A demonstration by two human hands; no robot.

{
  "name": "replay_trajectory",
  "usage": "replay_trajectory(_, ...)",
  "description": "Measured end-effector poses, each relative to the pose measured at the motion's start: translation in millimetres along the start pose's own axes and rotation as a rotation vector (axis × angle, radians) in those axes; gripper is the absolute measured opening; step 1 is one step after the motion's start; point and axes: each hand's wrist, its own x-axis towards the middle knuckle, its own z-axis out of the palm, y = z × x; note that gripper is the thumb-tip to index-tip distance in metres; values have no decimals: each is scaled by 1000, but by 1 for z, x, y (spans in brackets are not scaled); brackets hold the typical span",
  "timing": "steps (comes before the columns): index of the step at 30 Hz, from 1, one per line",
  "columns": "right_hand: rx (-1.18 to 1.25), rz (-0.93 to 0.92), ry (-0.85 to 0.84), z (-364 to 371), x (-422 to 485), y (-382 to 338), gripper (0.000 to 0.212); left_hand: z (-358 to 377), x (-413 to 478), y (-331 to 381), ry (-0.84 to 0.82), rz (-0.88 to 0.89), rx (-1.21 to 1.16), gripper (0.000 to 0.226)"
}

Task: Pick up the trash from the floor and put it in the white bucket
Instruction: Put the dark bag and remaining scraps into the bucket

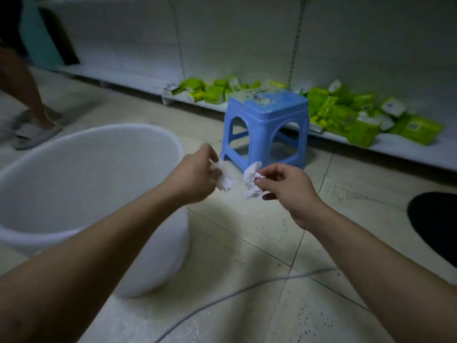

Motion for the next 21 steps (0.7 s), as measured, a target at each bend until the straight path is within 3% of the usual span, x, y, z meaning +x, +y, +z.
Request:
replay_trajectory(5,-167,-120,-77,67,10,-63,15,-81,-5,-44,182,21,114,9)
replay_trajectory(12,-261,-218,-48,174,19,-94,14,-154,-11,-139,201,-108,213,31)
replay_trajectory(16,-690,-235,-130,201,11,-93,49,-158,-23,-159,111,-59,241,61)
replay_trajectory(21,-881,-244,-65,184,-7,-96,70,-137,-23,-126,134,144,126,63)
